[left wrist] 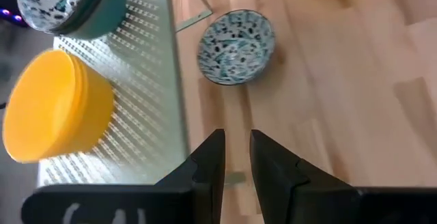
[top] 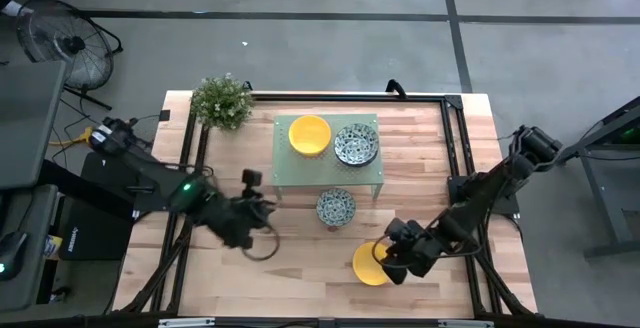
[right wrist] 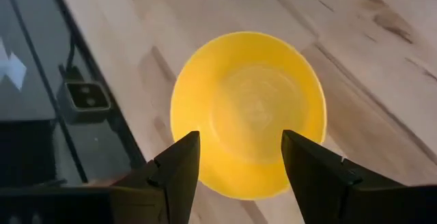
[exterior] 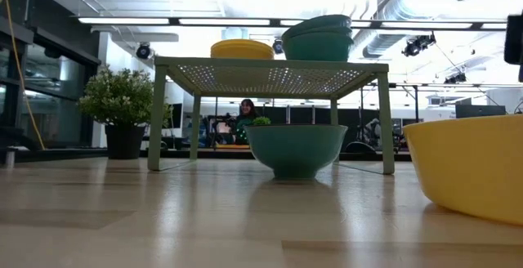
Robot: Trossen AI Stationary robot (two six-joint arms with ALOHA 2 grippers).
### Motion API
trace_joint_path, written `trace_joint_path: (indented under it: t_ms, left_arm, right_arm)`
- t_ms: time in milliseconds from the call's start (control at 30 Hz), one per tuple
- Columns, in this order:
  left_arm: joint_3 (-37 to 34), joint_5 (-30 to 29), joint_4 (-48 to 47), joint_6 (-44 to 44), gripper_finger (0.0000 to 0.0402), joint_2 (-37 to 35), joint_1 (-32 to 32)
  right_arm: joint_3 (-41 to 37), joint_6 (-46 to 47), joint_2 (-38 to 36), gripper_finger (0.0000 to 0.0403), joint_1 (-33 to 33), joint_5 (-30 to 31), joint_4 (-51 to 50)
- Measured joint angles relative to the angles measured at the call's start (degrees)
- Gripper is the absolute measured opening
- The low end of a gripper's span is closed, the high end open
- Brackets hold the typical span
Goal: Pick & Place Mini bowls
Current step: Stack the yellow bowl on top of the yellow bowl on the shelf
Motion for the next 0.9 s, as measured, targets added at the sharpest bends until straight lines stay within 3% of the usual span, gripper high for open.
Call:
trace_joint_path:
  t_ms: [133,333,900]
  left_arm:
    - [-4.63,-2.94,2.37,-5.25,0.0065,-2.41,-5.22]
    - [-5.74,-4.00,3.14,-8.67,0.0065,-2.44,-8.92]
    - [-5.74,-3.74,6.22,-11.03,0.0065,-2.37,-9.41]
  right_arm:
    - [0.00,3.21,0.36,0.0195,-2.36,-4.47,-2.25]
    - [0.00,5.86,1.60,0.0195,-3.73,-9.59,-6.75]
    - [0.00,9.40,7.27,0.0194,-3.73,-13.60,-7.94]
